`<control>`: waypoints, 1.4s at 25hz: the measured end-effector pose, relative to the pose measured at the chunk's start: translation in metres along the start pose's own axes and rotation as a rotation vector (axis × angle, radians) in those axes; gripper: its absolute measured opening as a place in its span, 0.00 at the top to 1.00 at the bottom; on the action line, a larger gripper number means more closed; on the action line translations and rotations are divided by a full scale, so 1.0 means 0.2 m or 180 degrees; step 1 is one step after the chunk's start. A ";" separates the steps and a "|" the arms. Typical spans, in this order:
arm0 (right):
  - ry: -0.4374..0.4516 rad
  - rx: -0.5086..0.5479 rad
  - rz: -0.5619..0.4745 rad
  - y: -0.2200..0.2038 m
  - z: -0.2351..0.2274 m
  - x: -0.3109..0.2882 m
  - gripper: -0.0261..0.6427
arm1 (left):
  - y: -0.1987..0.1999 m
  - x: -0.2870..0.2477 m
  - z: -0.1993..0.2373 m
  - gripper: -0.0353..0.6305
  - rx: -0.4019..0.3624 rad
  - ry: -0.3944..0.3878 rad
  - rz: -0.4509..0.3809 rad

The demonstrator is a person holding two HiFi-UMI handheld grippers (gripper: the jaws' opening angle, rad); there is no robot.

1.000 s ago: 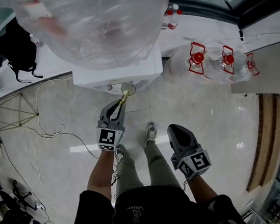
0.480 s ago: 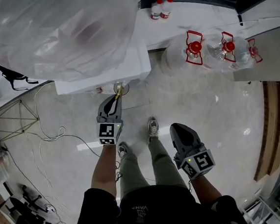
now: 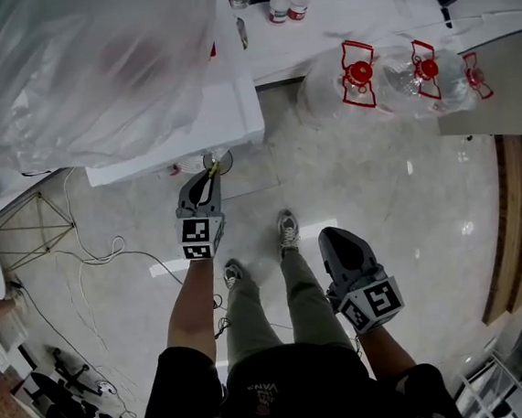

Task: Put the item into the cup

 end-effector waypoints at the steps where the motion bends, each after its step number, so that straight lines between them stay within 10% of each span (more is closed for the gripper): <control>1: -0.0001 -0.0014 0.0020 -0.01 -0.01 0.01 0.89 | -0.01 -0.02 0.00 0.88 -0.0030 0.0007 0.0037; 35: -0.0034 -0.0080 0.0065 -0.05 -0.10 -0.04 0.89 | -0.21 -0.30 0.00 0.88 -0.0508 -0.0041 0.0776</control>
Point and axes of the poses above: the fingertips, and each gripper's own axes: x backward along the fingers, z to its left, y out of its top, the point moved 4 cm from there along x, backward along the fingers, and after that the axes turned 7 degrees about y, right-handed, at the moved point
